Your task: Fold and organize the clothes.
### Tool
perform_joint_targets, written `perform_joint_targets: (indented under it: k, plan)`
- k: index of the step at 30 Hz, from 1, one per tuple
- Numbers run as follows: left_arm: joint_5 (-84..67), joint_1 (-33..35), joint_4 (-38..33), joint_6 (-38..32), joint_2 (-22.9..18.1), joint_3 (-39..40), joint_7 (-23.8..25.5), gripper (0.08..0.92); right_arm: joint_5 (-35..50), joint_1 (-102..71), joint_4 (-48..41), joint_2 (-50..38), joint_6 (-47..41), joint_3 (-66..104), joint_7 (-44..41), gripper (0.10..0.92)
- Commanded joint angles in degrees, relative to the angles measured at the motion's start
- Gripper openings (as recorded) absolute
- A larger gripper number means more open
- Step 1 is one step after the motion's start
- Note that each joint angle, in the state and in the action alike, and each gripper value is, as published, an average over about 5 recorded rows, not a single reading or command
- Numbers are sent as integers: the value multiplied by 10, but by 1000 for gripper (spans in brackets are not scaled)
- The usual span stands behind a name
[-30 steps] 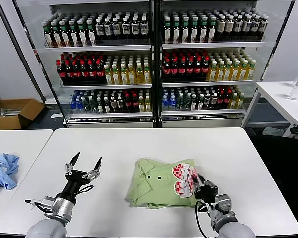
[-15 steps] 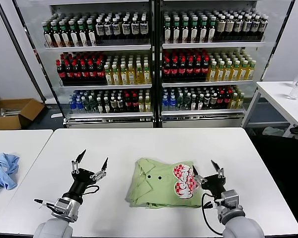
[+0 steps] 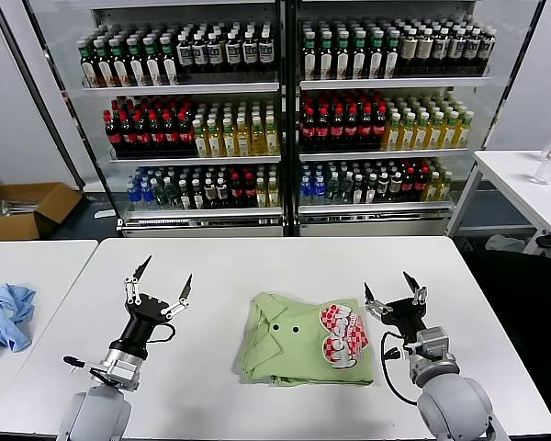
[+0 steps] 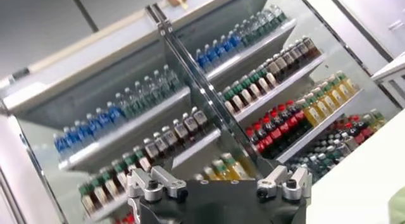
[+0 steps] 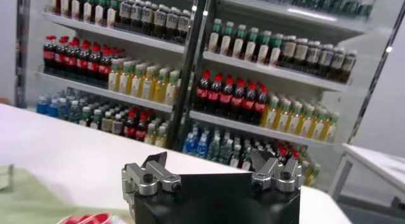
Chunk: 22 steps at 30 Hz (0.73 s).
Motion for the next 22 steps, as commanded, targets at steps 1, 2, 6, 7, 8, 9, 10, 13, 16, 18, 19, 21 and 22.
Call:
perform_joint_targets:
  k: [1, 2, 6, 7, 8, 9, 10, 13, 16, 18, 19, 21, 22]
  plan:
    - [-35, -65, 94, -125, -1, 0, 15, 823, -84, 27, -40, 4, 25, 15, -13, 823]
    - [-43, -68, 93, -116, -1, 3, 17, 823, -84, 25, -44, 4, 31, 20, -16, 823]
    - [-100, -63, 61, -25, 2, 23, 15, 823, -81, 15, -56, 5, 48, 37, -23, 823]
    - [-118, -59, 50, 3, 2, 26, 13, 823, -80, 13, -58, 4, 49, 40, -24, 823]
    - [-133, -55, 41, 29, 2, 29, 10, 823, -78, 12, -60, 4, 49, 41, -24, 823]
    - [-146, -52, 34, 51, 2, 30, 6, 823, -77, 12, -63, 3, 49, 42, -25, 823]
    - [-156, -50, 29, 71, 2, 31, 0, 823, -77, 12, -65, 3, 48, 42, -25, 823]
    - [-178, -43, 16, 126, 2, 31, -30, 823, -83, 14, -72, 4, 45, 36, -24, 822]
    - [-207, -34, -2, 172, 3, 28, -49, 823, -94, 16, -79, 7, 45, 26, -21, 823]
    - [-224, -27, -15, 195, 5, 24, -52, 823, -98, 19, -83, 8, 45, 20, -18, 823]
    - [-229, -24, -21, 204, 6, 22, -52, 823, -99, 23, -84, 8, 44, 18, -17, 823]
    - [-233, -19, -28, 214, 8, 19, -49, 823, -99, 27, -84, 7, 43, 17, -16, 823]
    - [-234, -18, -29, 218, 8, 18, -47, 823, -99, 29, -84, 6, 42, 17, -16, 823]
